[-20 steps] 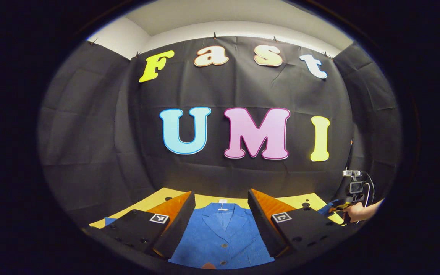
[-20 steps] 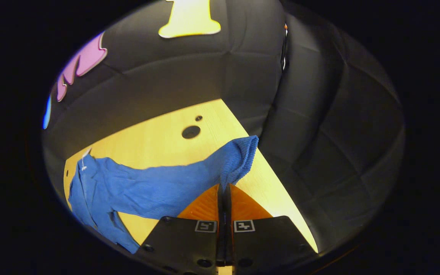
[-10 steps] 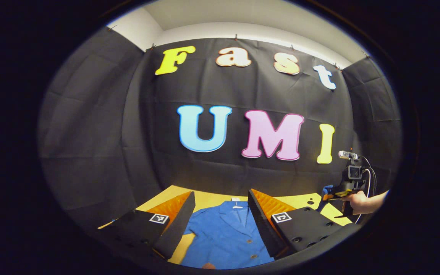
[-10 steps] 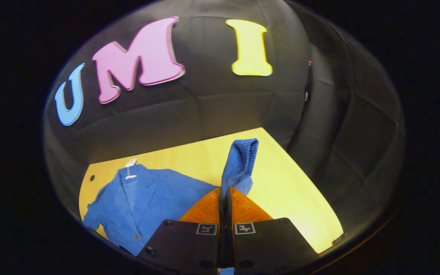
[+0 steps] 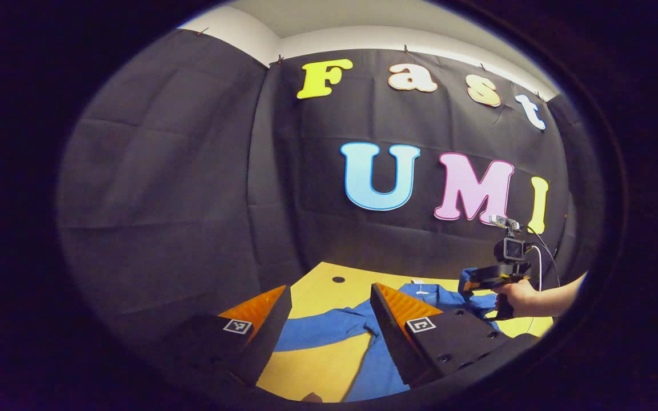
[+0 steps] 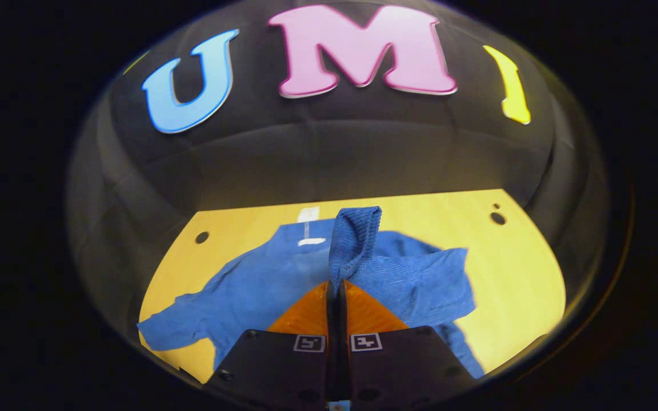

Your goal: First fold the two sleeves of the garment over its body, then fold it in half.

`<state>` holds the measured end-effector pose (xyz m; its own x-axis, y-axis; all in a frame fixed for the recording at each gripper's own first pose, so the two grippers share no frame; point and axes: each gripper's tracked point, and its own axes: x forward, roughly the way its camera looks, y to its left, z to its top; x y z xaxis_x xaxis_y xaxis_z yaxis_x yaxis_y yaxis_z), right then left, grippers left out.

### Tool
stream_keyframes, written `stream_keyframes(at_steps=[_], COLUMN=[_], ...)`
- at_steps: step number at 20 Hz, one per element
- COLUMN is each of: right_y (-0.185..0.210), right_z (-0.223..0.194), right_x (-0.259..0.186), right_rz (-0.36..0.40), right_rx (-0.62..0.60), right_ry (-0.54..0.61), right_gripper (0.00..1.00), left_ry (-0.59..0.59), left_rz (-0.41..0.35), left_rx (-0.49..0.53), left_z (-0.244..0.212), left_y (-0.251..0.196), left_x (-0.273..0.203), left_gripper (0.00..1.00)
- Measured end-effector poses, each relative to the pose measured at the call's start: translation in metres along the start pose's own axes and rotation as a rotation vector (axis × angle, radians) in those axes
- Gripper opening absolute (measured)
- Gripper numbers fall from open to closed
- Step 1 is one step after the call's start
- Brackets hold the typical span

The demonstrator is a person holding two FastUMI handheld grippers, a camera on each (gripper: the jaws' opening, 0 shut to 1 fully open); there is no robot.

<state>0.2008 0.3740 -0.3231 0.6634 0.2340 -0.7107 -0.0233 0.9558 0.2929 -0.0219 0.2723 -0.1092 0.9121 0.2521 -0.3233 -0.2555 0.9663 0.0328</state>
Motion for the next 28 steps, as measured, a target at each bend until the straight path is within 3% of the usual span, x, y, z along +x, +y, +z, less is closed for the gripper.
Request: stream_keyframes(at_steps=[6, 12, 14, 15, 16, 19, 20, 21, 22, 23, 24, 28], right_y=[0.092, 0.099, 0.105, 0.116, 0.126, 0.133, 0.129, 0.124, 0.115, 0.106, 0.099, 0.056], right_z=[-0.067, -0.111, -0.111, -0.108, -0.108, -0.096, -0.091, -0.084, -0.074, -0.061, -0.046, 0.017], right_x=[0.056, 0.076, 0.072, 0.068, 0.067, 0.055, 0.049, 0.043, 0.034, 0.025, 0.013, -0.056], right_rz=[0.118, 0.138, 0.178, 0.231, 0.275, 0.327, 0.328, 0.328, 0.32, 0.31, 0.301, 0.246], right_rx=[0.069, 0.103, 0.125, 0.159, 0.189, 0.184, 0.16, 0.13, 0.091, 0.055, 0.024, -0.067], right_ry=[0.138, 0.276, 0.294, 0.307, 0.322, 0.286, 0.268, 0.24, 0.202, 0.151, 0.095, -0.141], right_gripper=[0.0, 0.02, 0.05, 0.0, 0.37, 0.7, 0.86, 0.9, 0.8, 0.82, 0.96, 0.98], left_ry=[0.062, 0.085, 0.092, 0.096, 0.1, 0.091, 0.082, 0.074, 0.076, 0.081, 0.084, 0.09], left_rz=[0.104, 0.1, 0.082, 0.072, 0.062, 0.041, 0.037, 0.031, 0.03, 0.03, 0.033, 0.045], left_rx=[0.009, -0.018, -0.038, -0.044, -0.046, -0.03, -0.022, -0.017, -0.014, -0.013, -0.01, 0.022], left_z=[-0.021, -0.028, -0.033, -0.035, -0.036, -0.033, -0.032, -0.032, -0.033, -0.039, -0.042, -0.059], left_y=[0.063, 0.07, 0.067, 0.062, 0.058, 0.051, 0.05, 0.051, 0.052, 0.055, 0.057, 0.072], left_x=[-0.006, 0.0, 0.009, 0.015, 0.019, 0.024, 0.028, 0.031, 0.035, 0.038, 0.043, 0.06], left_gripper=[0.8, 0.81, 0.8, 0.8, 0.81, 0.81, 0.81, 0.81, 0.81, 0.8, 0.8, 0.8])
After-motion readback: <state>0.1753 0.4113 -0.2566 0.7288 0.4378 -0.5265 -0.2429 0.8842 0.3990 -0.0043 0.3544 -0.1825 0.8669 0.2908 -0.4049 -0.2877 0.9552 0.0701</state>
